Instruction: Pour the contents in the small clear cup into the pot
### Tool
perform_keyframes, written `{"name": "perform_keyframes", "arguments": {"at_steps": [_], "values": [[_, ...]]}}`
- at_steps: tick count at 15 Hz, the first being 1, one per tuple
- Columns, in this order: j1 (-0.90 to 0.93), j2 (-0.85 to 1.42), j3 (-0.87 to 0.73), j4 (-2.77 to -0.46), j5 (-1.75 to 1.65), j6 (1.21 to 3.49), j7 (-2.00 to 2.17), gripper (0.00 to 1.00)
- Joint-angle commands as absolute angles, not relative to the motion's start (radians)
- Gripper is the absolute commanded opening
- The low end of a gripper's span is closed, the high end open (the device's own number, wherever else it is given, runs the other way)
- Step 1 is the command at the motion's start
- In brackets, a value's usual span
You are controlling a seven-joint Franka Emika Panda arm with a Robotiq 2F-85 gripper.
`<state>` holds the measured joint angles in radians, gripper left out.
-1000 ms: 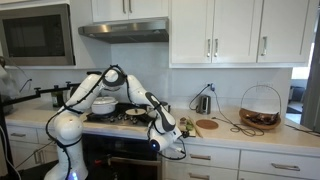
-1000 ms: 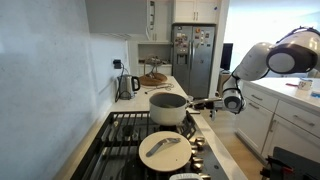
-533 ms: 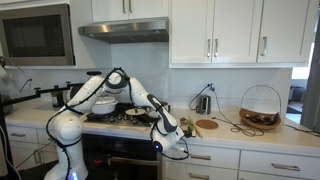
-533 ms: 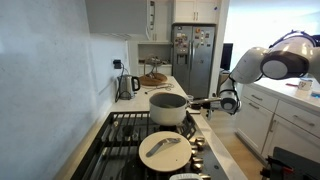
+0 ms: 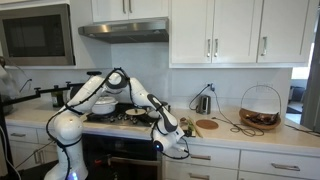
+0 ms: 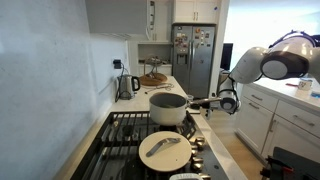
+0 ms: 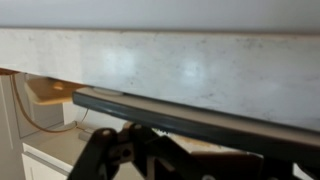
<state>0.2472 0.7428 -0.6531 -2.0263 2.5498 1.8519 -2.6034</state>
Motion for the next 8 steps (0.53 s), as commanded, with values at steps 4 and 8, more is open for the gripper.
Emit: {"name": "perform_keyframes", "arguments": {"at_steps": [4,8], "values": [[0.244,0.737,-0.652,-2.021,2.551,1.84,-2.6,0.39],[0.251,0.731,-0.659,-2.024,2.554,1.855,-2.603,0.39]]}}
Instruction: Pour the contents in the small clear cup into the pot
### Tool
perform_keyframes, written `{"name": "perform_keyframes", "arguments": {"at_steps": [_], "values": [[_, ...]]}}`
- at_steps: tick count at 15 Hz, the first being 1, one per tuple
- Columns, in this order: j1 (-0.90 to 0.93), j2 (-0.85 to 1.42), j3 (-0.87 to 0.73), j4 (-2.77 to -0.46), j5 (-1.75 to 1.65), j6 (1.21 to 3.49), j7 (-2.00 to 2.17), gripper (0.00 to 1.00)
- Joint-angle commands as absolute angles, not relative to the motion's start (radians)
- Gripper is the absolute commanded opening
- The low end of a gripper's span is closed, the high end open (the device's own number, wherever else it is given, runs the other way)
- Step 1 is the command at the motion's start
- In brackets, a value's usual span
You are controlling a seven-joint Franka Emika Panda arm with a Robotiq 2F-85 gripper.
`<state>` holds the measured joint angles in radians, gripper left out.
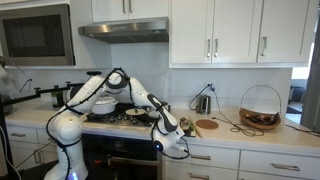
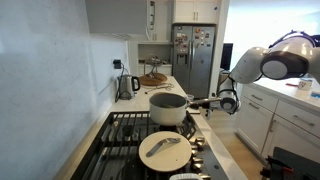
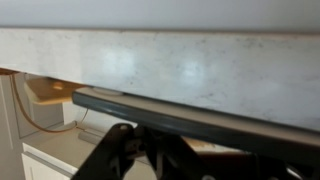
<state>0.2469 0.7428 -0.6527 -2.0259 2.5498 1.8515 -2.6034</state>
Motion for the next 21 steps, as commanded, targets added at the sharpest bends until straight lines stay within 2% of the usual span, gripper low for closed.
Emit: {"name": "perform_keyframes", "arguments": {"at_steps": [1,10,21], "values": [[0.256,0.727,-0.664,-2.027,2.55,1.864,-2.603,0.39],[0.406,0.674,-0.84,-2.103,2.531,1.886,-2.603,0.39],[0.831,0.701,-1.287,-2.321,2.555,1.87,-2.603,0.39]]}}
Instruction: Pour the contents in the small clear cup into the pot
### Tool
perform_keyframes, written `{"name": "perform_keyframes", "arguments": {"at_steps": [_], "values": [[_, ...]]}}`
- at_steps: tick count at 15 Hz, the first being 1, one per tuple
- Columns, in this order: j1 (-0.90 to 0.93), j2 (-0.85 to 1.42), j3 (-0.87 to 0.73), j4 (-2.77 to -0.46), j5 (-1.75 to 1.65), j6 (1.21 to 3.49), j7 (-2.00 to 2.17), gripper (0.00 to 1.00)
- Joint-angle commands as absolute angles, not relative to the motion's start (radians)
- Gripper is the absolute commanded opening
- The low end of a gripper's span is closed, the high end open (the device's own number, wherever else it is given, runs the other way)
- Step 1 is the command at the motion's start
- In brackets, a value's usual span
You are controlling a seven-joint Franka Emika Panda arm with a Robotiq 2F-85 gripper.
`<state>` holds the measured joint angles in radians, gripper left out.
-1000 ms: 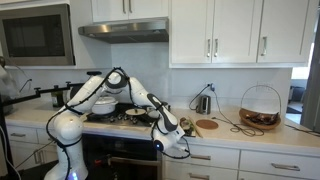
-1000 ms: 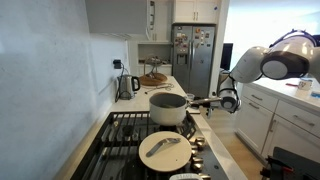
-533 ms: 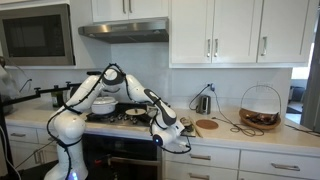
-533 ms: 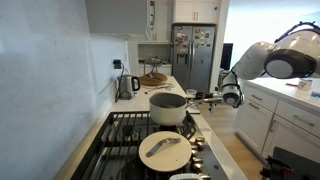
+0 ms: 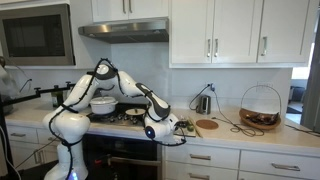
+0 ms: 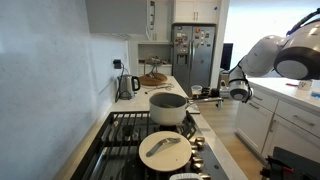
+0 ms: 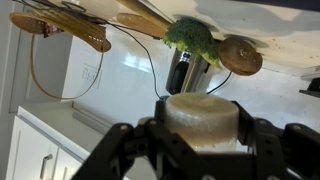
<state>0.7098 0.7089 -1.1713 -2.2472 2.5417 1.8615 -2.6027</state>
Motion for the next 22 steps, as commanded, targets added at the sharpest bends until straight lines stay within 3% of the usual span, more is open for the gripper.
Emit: {"name": "perform_keyframes", "arguments": {"at_steps": [1,7,12,13,22], "values": [[0.865,0.71,-1.324,-2.341,2.56,1.868,-2.603,0.39],[1.023,0.749,-1.508,-2.438,2.604,1.865,-2.603,0.39],[1.011,0.732,-1.515,-2.444,2.575,1.871,-2.603,0.39],[1.01,0.732,-1.515,-2.447,2.575,1.873,-2.603,0.64],[1.007,0.732,-1.507,-2.447,2.575,1.873,-2.603,0.64]]}}
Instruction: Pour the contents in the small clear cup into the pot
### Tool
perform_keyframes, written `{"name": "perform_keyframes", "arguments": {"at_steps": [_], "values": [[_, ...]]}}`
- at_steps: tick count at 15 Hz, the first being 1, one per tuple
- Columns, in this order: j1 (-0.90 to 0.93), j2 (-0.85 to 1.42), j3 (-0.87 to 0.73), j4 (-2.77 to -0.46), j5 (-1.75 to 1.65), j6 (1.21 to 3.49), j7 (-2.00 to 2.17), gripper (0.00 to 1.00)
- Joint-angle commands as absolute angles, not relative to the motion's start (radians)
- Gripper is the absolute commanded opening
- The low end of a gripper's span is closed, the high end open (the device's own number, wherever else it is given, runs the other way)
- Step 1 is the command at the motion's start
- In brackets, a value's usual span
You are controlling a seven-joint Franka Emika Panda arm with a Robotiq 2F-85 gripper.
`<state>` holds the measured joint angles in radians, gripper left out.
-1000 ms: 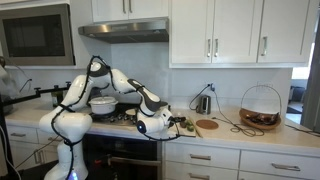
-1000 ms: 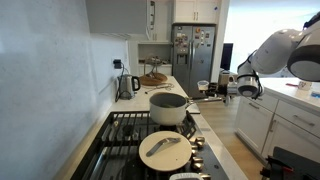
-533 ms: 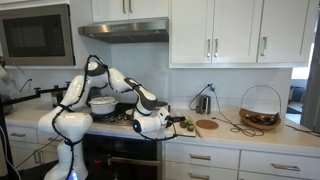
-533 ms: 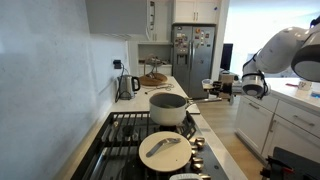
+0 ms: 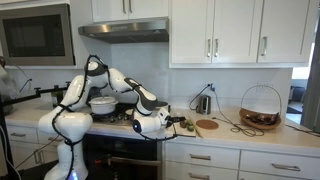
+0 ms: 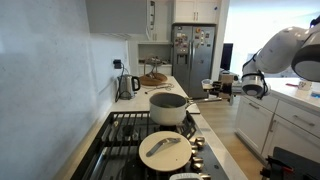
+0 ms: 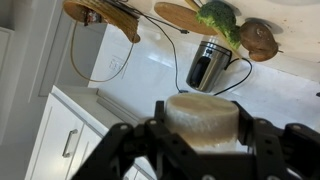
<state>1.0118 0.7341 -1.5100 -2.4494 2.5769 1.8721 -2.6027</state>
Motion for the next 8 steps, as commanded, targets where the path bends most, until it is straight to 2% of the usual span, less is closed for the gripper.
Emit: {"name": "perform_keyframes", "arguments": {"at_steps": [1,3,4,8], "values": [[1.007,0.732,-1.507,-2.447,2.575,1.873,-2.603,0.64],[1.007,0.732,-1.507,-2.447,2.575,1.873,-2.603,0.64],[1.007,0.732,-1.507,-2.447,2.575,1.873,-2.603,0.39],[1.057,0.724,-1.515,-2.38,2.548,1.9,-2.603,0.39]]}}
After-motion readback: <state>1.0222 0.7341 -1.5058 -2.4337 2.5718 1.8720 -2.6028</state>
